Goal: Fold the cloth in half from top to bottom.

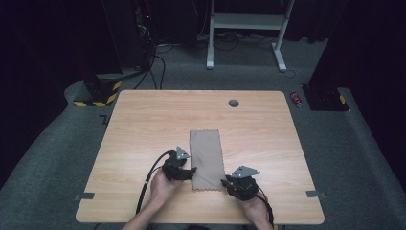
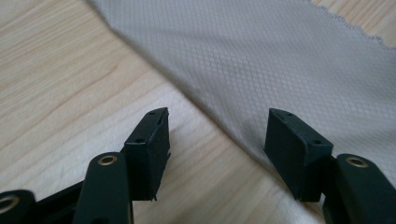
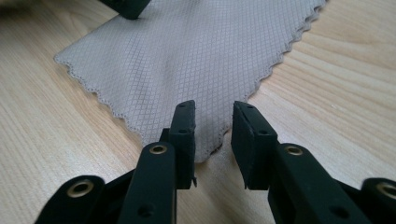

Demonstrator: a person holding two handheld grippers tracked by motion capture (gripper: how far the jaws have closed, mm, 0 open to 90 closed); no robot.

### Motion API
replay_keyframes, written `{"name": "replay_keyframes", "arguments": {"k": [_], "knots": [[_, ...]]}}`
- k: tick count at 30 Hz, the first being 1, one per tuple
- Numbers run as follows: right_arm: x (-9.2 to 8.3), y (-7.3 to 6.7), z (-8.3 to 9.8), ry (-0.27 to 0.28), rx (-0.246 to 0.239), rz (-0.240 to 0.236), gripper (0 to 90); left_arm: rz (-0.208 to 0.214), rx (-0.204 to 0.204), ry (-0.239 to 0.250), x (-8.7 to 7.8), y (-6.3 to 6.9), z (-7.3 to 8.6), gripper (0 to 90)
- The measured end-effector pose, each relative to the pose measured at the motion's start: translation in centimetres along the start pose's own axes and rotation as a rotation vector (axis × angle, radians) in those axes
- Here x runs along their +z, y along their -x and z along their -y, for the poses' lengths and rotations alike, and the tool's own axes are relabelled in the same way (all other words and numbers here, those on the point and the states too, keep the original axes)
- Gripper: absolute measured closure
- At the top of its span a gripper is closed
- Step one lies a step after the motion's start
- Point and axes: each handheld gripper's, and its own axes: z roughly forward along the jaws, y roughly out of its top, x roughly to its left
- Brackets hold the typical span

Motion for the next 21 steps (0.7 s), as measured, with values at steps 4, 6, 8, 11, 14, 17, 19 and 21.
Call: {"name": "replay_keyframes", "arguments": {"k": [4, 6, 8, 11, 14, 17, 19, 21], "knots": [[-0.2, 0.4, 0.2, 0.006, 0.044, 0.001, 66.6, -0.026, 0.016, -0.006, -0.6, 0.4, 0.4, 40.2], [-0.3, 0.5, 0.4, 0.014, 0.060, 0.000, 65.1, 0.010, -0.015, 0.000, -0.8, 0.4, 0.7, 40.4], [-0.3, 0.7, 0.3, 0.012, 0.066, 0.003, 63.6, 0.028, -0.022, 0.022, -1.2, 0.8, 0.9, 40.5], [-0.3, 0.9, 0.4, 0.019, 0.067, 0.007, 62.8, 0.064, -0.029, 0.054, -1.8, 1.8, 1.3, 40.5], [-0.2, 0.9, 0.2, 0.021, 0.070, 0.008, 62.1, 0.065, -0.005, 0.073, -2.4, 3.0, 1.6, 40.5], [0.1, 0.6, 0.1, 0.019, 0.058, 0.013, 60.6, 0.042, 0.028, 0.069, -2.5, 3.7, 1.9, 40.2], [0.2, 0.3, 0.0, 0.015, 0.039, 0.025, 59.6, 0.021, 0.048, 0.044, -2.3, 4.2, 2.4, 40.1], [0.2, 0.2, 0.0, 0.014, 0.029, 0.033, 58.5, -0.007, 0.080, 0.025, -2.2, 4.6, 2.7, 40.0]]}}
